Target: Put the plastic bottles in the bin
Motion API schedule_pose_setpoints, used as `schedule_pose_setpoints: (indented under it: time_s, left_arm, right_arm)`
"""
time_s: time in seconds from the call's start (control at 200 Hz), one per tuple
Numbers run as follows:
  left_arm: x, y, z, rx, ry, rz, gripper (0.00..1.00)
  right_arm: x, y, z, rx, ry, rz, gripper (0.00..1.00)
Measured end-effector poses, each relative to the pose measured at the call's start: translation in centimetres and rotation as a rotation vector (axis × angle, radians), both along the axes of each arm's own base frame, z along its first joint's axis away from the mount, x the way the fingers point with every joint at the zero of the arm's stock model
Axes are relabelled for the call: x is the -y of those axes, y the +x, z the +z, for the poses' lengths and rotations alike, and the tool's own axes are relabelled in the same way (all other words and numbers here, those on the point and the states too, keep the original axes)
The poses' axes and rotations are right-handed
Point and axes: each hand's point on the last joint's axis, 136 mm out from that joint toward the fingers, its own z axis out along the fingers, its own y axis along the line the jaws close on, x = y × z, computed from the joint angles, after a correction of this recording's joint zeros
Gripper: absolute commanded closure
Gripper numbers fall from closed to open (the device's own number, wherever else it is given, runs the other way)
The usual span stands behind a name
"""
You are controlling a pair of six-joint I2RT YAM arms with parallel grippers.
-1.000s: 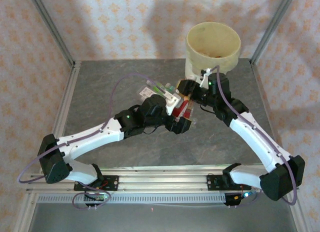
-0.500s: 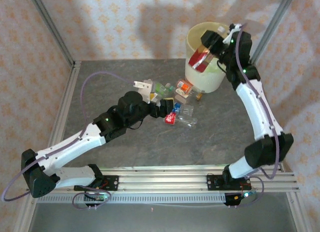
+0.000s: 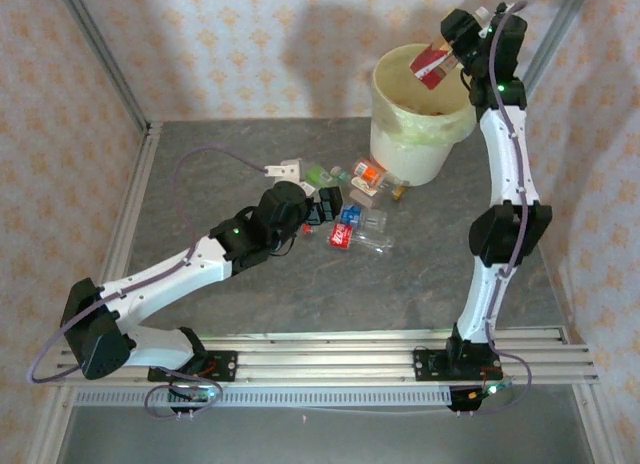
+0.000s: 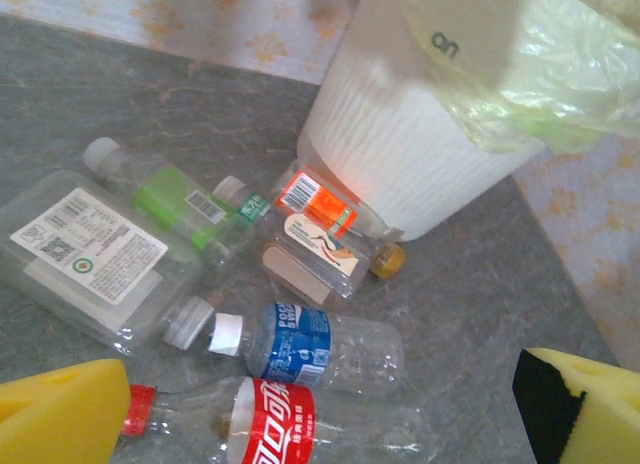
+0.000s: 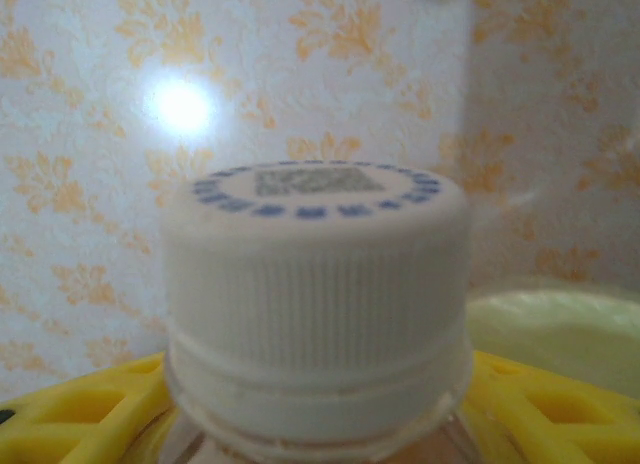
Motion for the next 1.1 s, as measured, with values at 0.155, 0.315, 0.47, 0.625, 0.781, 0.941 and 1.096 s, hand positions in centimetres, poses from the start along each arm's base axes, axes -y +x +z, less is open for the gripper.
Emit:
schedule_pose_setpoints:
  time_s: [0.155,0.315,0.47,0.625,0.781,0.941,1.096]
  left_arm:
    - [-0.9,0.1,-0.3,-0.015,-0.011,0.061,0.00]
    - [-2.0,0.2,-0.7,-0.029,-0.026,0.135,0.00]
    - [-3.2,0.1,-1.7,-0.044,-0.017,0.195,0.00]
    - [-4.1,0.0,-2.1,-0.050,0.010,0.234,0.00]
    - [-4.6,0.1,-2.1,-0.046,0.025,0.259,0.00]
    - [-5.3,0.4,-2.2,-0.042,0.033,0.289,0.00]
    - [-6.4,1.0,-2.5,-0.042,0.039,0.328,0.00]
  right_arm:
    - [0.0,2.4,-0.5,0.014,-0.037,0.001,0.41]
    - [0.0,3.8,-4.2,-0.057,-0.093,0.012,0.36]
    - [-0.7,4.4,-6.9,-0.110,-0.143,0.064,0.30]
    - [-1.5,4.3,-7.7,-0.120,-0.179,0.123,0.10]
    - [-1.6,4.1,-8.1,-0.133,-0.210,0.130,0.06]
    - [-1.6,3.9,-8.6,-0.154,-0.234,0.138,0.05]
    - [-1.7,3.0,-8.4,-0.174,-0.252,0.150,0.05]
